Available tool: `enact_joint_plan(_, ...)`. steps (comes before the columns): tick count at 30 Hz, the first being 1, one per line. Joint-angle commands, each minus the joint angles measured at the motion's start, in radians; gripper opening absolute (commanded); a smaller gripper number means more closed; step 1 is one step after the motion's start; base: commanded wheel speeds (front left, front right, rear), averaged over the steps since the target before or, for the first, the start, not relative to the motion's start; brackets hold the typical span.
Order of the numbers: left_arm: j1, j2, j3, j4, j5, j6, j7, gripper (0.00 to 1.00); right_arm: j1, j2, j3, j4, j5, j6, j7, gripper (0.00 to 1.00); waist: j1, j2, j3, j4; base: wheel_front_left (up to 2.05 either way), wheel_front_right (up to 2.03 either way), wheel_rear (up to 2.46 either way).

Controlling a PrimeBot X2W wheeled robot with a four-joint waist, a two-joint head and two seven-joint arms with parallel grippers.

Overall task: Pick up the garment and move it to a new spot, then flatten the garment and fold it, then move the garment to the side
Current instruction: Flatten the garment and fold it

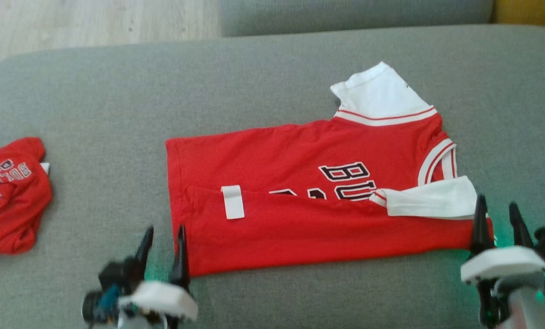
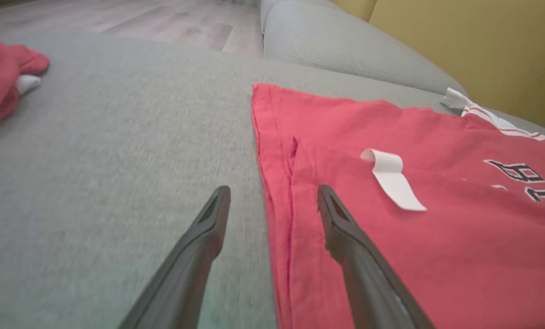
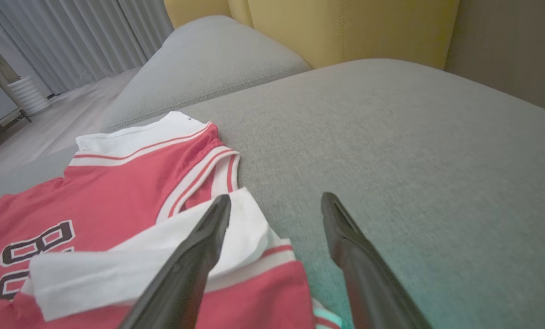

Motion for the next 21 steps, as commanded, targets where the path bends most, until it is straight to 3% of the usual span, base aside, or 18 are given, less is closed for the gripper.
enact_joint_plan(1,-0.085,0.009,0.039,-0.037,0.023,0.006,-0.006,1.00,-0.055,-0.017,0.039,-0.055,-0.006,-0.001,-0.006,1.00,0.0001,0.0000,0.029,-0.004,0.00,0.00,0.00)
enact_joint_plan(7,-0.283,0.027,0.090,0.058,0.058,0.003,-0.006,1.00,-0.143,-0.015,0.115,-0.093,-0.022,-0.001,-0.006,1.00,0.0001,0.0000,0.099,-0.027,0.00,0.00,0.00)
enact_joint_plan(13,-0.485,0.059,0.107,0.246,0.056,-0.023,-0.006,1.00,-0.233,-0.018,0.203,-0.100,-0.017,-0.001,-0.006,1.00,0.0001,0.0000,0.174,-0.058,0.00,0.00,0.00)
enact_joint_plan(21,-0.588,0.070,0.076,0.436,0.070,-0.050,-0.006,1.00,-0.283,-0.045,0.258,-0.106,0.006,-0.001,-0.006,1.00,0.0001,0.0000,0.224,-0.075,0.00,0.00,0.00)
